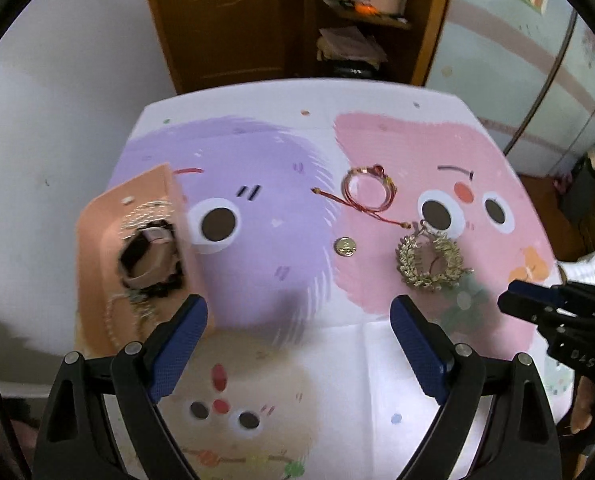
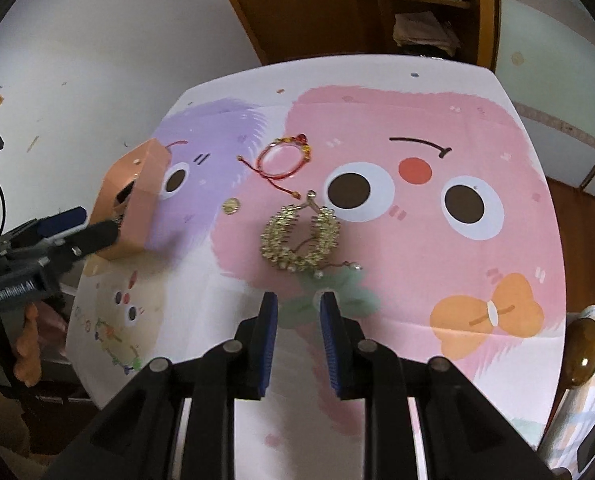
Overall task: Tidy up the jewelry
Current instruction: 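Lower the right tool onto the gold leaf earring and close its fingers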
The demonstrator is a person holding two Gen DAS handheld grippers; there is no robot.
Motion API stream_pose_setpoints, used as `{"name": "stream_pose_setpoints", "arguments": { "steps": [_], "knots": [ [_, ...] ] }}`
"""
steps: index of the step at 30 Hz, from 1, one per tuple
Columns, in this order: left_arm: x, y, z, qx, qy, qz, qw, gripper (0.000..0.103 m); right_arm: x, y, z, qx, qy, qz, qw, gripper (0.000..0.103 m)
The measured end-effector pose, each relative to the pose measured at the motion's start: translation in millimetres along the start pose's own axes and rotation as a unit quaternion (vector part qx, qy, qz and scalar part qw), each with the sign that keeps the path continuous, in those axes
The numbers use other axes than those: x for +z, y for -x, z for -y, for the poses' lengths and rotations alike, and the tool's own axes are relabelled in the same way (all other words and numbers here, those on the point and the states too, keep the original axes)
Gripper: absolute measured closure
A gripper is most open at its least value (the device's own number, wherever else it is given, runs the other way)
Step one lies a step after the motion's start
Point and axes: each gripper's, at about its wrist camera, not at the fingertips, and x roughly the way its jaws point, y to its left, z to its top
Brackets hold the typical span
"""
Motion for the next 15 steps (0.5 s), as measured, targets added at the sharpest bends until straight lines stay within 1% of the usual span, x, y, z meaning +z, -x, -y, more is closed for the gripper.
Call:
{"name": "stream_pose_setpoints", "arguments": {
  "steps": [2,7,11,15],
  "knots": [
    [3,-20,7,-0.001,-0.009,-0.012,0.9999,0.012,3,-8,5,0.0,-0.008,-0.005,1.0,0.081],
    [6,-54,13,-0.008,-0.008,-0.037,0.9992,0.012,13,-25,18,0.01,-0.035,-0.015,0.999,0.081],
    [7,-70,16,-0.011,-0.01,-0.044,0.9989,0.012,25,-38,24,0.014,-0.05,-0.02,0.998,0.081],
    [10,-76,16,-0.013,-0.011,-0.045,0.9989,0.012,35,-52,32,0.018,-0.071,-0.024,0.997,0.081]
  ]
}}
